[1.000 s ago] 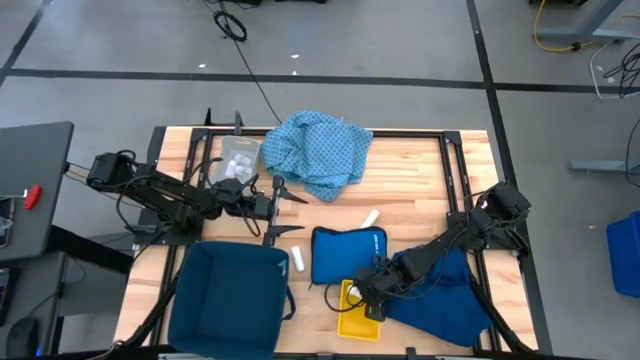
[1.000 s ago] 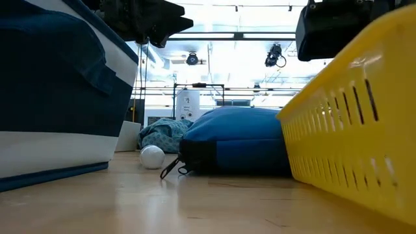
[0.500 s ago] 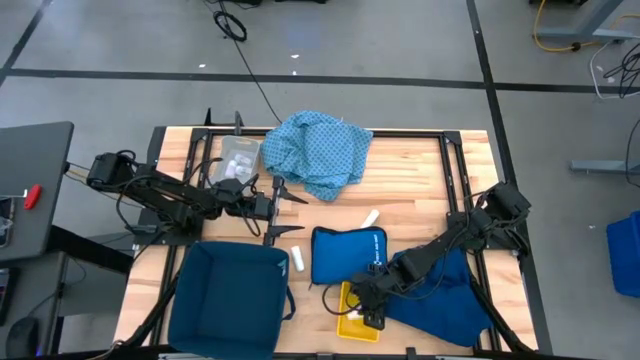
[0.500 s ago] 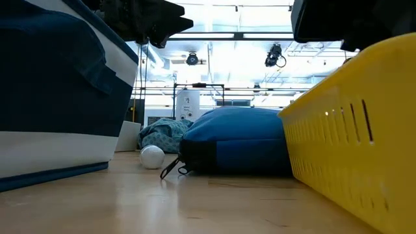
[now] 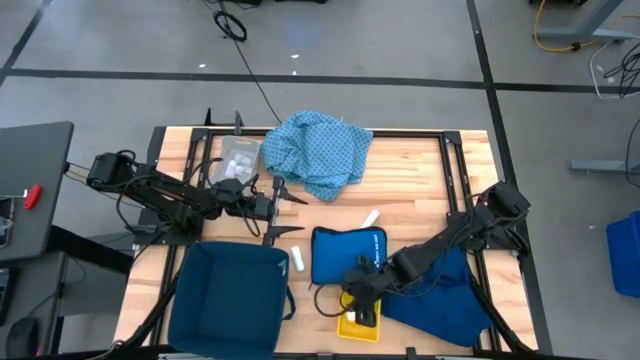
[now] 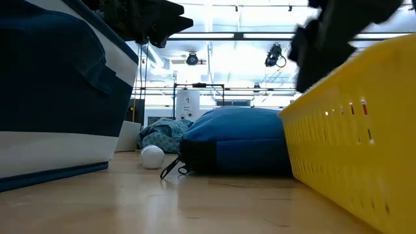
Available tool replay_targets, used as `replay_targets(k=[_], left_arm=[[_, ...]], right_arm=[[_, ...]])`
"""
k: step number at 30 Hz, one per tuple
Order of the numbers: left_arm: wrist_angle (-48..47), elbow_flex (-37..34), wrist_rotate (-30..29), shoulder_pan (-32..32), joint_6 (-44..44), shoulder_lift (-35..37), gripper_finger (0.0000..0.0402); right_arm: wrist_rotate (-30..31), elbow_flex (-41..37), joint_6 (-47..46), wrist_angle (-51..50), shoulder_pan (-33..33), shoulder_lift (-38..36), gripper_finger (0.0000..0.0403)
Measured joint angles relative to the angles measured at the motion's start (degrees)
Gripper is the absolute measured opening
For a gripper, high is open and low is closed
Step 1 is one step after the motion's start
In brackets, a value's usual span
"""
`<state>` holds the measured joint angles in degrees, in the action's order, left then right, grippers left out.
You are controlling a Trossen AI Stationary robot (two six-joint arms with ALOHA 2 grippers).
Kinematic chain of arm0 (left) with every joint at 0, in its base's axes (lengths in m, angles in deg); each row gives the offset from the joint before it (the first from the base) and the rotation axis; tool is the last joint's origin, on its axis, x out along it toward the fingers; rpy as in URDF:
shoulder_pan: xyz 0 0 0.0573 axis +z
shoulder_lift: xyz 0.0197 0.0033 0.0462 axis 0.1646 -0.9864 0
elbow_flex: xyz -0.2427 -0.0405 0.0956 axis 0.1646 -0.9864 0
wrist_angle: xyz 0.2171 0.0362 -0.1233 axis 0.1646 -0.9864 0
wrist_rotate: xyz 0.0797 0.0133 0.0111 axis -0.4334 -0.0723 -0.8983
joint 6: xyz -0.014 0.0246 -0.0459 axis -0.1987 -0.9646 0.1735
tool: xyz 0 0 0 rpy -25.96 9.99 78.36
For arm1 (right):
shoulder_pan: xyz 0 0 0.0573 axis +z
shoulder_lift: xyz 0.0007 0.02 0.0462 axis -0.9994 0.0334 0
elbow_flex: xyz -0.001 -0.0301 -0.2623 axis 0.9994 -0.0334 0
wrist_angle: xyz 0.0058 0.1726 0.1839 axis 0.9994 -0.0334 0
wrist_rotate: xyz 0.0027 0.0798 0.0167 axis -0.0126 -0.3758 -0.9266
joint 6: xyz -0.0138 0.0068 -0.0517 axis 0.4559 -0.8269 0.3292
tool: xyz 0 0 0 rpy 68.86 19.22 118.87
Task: Pick & place medical supplies in basket/bin
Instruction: Put the right rolled gauze into the yellow bin
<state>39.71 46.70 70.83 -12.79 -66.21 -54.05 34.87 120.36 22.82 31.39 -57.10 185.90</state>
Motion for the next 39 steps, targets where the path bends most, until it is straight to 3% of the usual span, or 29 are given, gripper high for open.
replay_targets(k=[8, 18, 30, 39], left_arm=[[0.0, 0.0, 0.05, -0.07, 0.17, 0.0, 0.0308], [0.04, 0.0, 0.86, -0.07, 0.2, 0.0, 0.0308], [-0.28, 0.0, 0.86, -0.04, 0.57, 0.0, 0.0308], [-0.31, 0.0, 0.45, 0.02, 0.38, 0.0, 0.0308]], right_arm=[[20.85, 6.41, 2.91, -21.52, -2.54, -0.02, 0.0231], [25.13, 6.49, 6.67, -34.01, -11.47, -0.02, 0.0231], [24.87, 6.45, 18.16, -38.77, -22.54, -0.11, 0.0231], [12.48, -4.12, 24.35, -28.24, -27.09, -0.11, 0.0231]])
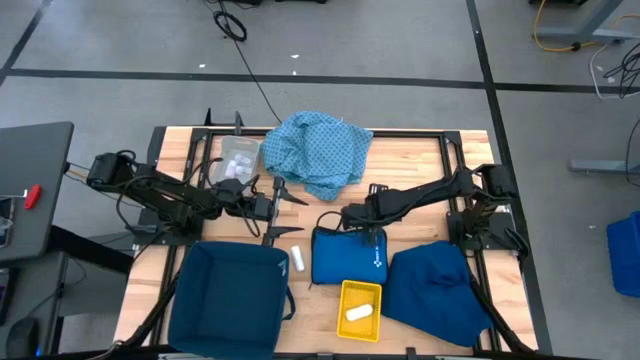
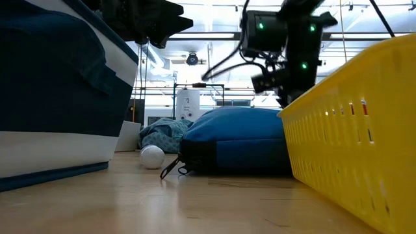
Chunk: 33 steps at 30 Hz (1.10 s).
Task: Pick & place medical supplies in basket/bin
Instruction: Put the right rolled gauze into the yellow bin
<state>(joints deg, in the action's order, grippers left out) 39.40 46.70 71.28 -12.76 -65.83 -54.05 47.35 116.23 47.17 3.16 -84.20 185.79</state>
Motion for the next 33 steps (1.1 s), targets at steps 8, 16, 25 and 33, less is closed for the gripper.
replay_targets(k=[8, 16, 25, 33], left_arm=[[-0.04, 0.0, -1.41, 0.01, 0.01, 0.0, 0.0308], [-0.13, 0.0, -1.58, 0.02, 0.01, 0.0, 0.0308], [-0.11, 0.0, -1.52, 0.74, -0.31, 0.0, 0.0308], [-0.17, 0.0, 0.63, 2.64, 1.63, 0.0, 0.0308]], right_arm=[[-10.71, 0.59, 0.81, 2.92, 3.0, -0.09, 0.0231], [-17.68, 1.06, -0.14, 5.96, 6.38, -0.13, 0.0231], [-5.01, 1.06, -3.88, 0.84, 7.61, -0.13, 0.0231], [-2.64, 1.06, 4.84, 0.62, 7.24, -0.13, 0.0231]])
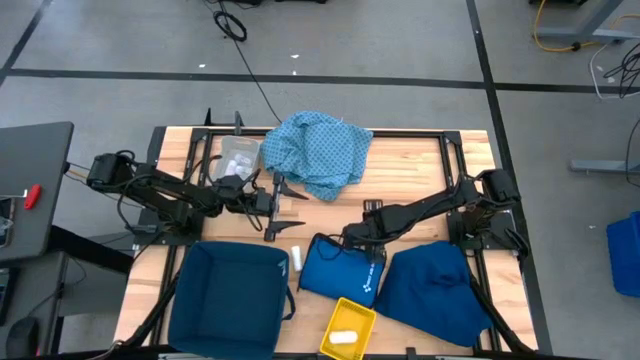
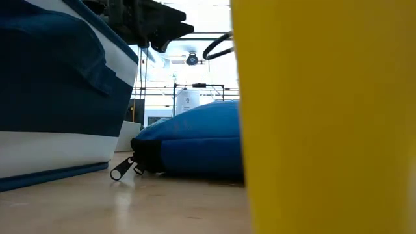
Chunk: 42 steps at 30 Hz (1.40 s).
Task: Pick & place medical supplies in basket/bin
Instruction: Put the right rolled gauze into the yellow bin
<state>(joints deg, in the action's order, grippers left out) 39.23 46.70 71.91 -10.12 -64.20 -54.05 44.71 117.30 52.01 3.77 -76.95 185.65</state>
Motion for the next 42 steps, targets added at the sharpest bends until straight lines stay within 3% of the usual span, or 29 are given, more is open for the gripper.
replay_targets(k=[6, 11, 18, 30, 35, 42], left_arm=[[-0.04, 0.0, 0.02, 0.0, -0.06, 0.0, 0.0308], [-0.07, 0.0, 0.02, 0.0, -0.06, 0.0, 0.0308], [-0.11, 0.0, -0.07, 0.0, -0.07, 0.0, 0.0308], [-0.11, 0.0, -0.55, 0.76, -0.34, 0.0, 0.0308], [-0.09, 0.0, -0.68, 0.74, -0.34, 0.0, 0.0308], [-0.09, 0.0, -0.68, 0.74, -0.33, -0.02, 0.0308]], right_arm=[[0.61, 0.0, 6.2, 0.26, -2.61, 0.0, 0.0231], [-3.66, 0.0, 10.46, 0.26, -5.26, 0.0, 0.0231], [-4.52, -0.98, 15.83, 1.17, -6.83, 0.0, 0.0231], [-4.68, -8.04, 17.35, 7.66, -8.85, 0.02, 0.0227], [-3.68, -8.26, 16.5, 8.7, -8.65, 0.02, 0.0179], [-0.81, -8.26, 13.68, 8.48, -7.43, 0.02, 0.0031]])
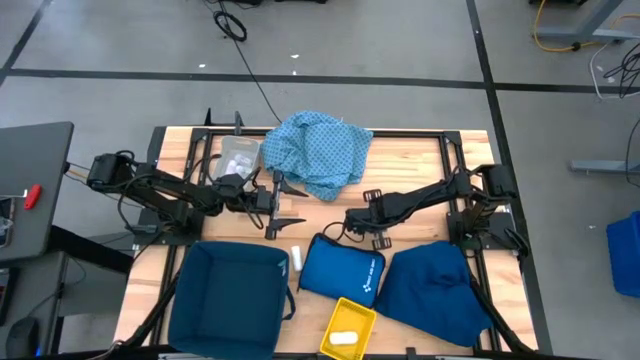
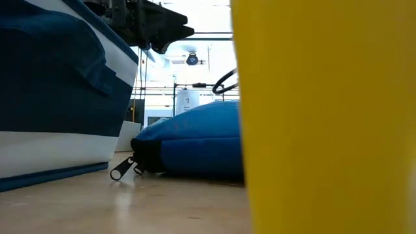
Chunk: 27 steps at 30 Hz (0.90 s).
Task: Pick & place medical supplies in basket/bin
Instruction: Put the right rolled gauze into the yellow bin
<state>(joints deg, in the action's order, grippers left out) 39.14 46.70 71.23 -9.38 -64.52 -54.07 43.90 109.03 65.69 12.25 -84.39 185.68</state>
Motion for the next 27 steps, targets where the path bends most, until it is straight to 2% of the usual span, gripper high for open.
replay_targets(k=[4, 14, 20, 27], left_arm=[[0.0, 0.0, 0.0, 0.02, 0.0, 0.0, 0.0308], [0.0, 0.0, 0.02, 0.0, -0.11, 0.0, 0.0308], [0.0, 0.0, 0.04, 0.0, -0.22, 0.0, 0.0308], [0.0, 0.0, 0.04, 0.0, -0.22, 0.0, 0.0308]], right_arm=[[2.95, 0.0, -2.85, -0.04, 1.15, 0.0, 0.0024], [4.73, 0.99, -8.53, -0.64, 4.75, 0.02, 0.0024], [8.49, 7.21, -9.67, -5.27, 7.5, 0.02, 0.0024], [7.51, 15.35, -8.85, -6.28, 10.4, 0.02, 0.0024]])
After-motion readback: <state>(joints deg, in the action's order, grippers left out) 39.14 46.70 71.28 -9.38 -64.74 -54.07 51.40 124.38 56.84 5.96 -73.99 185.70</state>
